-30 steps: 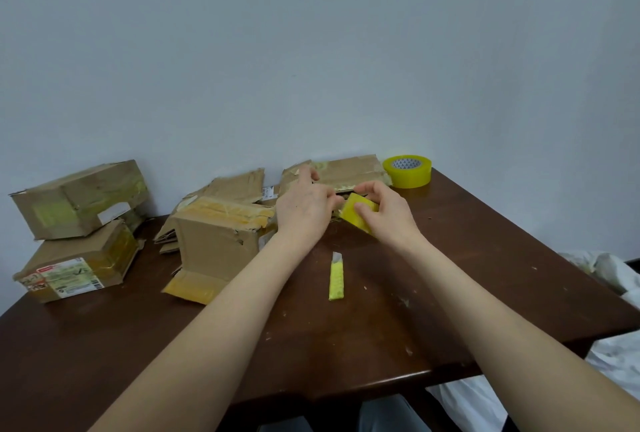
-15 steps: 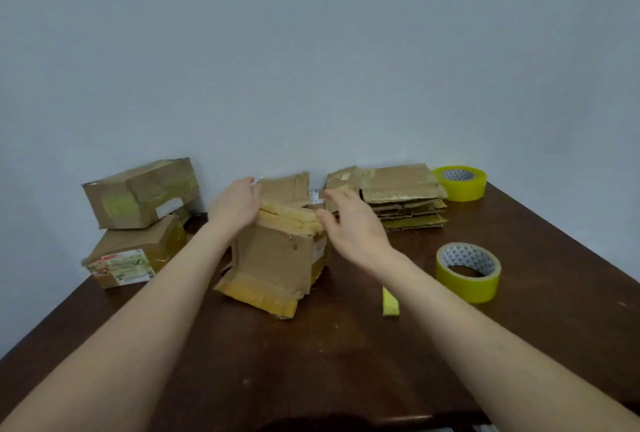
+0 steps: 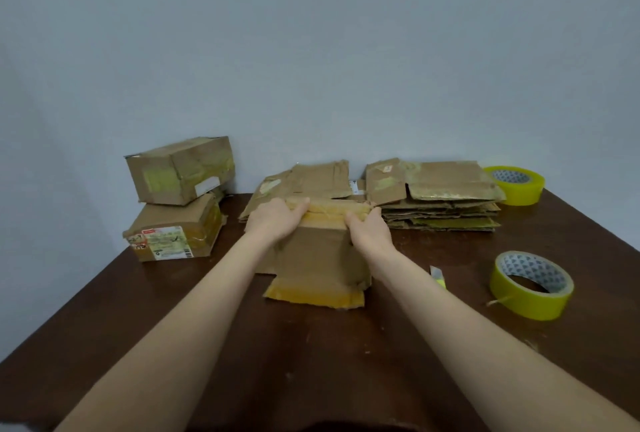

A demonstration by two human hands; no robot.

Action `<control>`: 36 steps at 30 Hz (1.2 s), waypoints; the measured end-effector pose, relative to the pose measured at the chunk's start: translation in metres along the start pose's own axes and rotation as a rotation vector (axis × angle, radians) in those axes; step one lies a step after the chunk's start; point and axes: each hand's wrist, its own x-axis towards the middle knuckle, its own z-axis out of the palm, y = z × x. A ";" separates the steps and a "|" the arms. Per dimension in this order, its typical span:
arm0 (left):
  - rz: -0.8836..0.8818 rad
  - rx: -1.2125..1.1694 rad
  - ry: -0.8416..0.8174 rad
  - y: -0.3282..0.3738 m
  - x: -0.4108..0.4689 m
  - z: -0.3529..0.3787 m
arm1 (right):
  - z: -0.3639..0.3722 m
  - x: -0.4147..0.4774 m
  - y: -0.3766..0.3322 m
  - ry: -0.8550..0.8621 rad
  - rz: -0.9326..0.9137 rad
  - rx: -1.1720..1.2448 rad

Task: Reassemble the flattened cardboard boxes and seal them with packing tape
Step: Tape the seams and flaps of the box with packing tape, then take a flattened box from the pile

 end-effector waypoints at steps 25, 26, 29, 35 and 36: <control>0.052 -0.822 0.445 0.004 -0.121 -0.038 | -0.041 -0.068 -0.018 0.128 -0.365 -0.347; 0.056 -0.798 0.485 0.000 -0.127 -0.048 | -0.037 -0.072 -0.024 0.149 -0.421 -0.334; -0.027 -0.707 0.585 -0.034 -0.134 -0.070 | -0.003 -0.087 -0.035 0.066 -0.529 -0.245; -0.261 -0.699 0.818 -0.139 -0.143 -0.074 | 0.109 -0.120 -0.040 -0.193 -0.566 -0.100; -0.302 -0.691 0.836 -0.155 -0.143 -0.072 | 0.126 -0.126 -0.040 -0.223 -0.549 -0.100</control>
